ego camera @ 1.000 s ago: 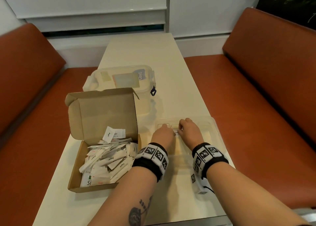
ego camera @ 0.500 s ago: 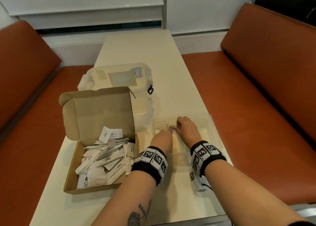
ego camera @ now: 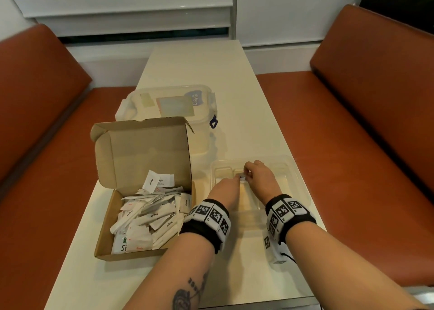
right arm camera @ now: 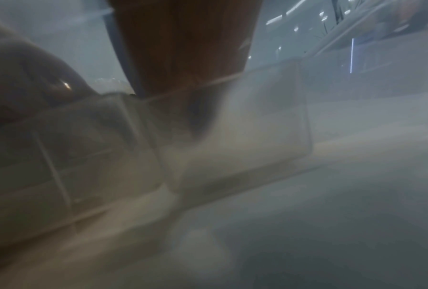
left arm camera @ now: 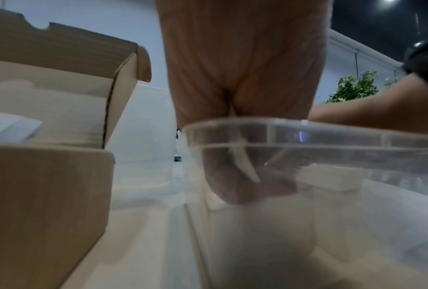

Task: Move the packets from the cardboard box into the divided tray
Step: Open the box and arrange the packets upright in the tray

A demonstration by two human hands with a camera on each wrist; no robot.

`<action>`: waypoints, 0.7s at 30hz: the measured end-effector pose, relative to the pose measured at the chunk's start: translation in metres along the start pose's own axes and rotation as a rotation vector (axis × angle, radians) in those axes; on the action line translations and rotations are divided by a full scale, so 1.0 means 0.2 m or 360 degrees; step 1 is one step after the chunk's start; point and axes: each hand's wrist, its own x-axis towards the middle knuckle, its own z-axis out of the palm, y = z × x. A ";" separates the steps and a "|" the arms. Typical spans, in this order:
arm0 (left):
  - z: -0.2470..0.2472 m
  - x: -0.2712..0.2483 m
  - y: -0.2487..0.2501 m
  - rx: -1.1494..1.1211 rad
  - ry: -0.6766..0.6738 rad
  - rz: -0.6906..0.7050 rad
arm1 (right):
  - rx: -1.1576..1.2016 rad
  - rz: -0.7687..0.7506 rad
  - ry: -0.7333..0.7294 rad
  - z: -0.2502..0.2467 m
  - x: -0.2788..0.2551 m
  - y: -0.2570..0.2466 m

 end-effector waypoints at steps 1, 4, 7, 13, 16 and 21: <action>-0.01 0.00 0.00 -0.0115 0.0027 -0.0003 | 0.0001 0.0000 0.0003 0.00 0.00 0.00; -0.03 -0.01 -0.02 -0.0454 0.0196 -0.0068 | 0.0003 0.0014 0.0052 -0.02 -0.01 -0.01; -0.06 -0.01 -0.05 -0.1030 0.0387 -0.0202 | 0.0203 0.0064 0.0177 -0.07 0.01 -0.04; -0.13 -0.03 -0.06 -0.1836 0.0553 -0.0141 | 0.0978 0.0168 0.0002 -0.17 0.04 -0.15; -0.13 -0.04 -0.07 -0.1986 0.0526 -0.0069 | 0.1100 0.0173 -0.0105 -0.19 0.04 -0.15; -0.13 -0.04 -0.08 -0.2090 0.0525 -0.0110 | 0.1245 0.0269 -0.0032 -0.20 0.03 -0.13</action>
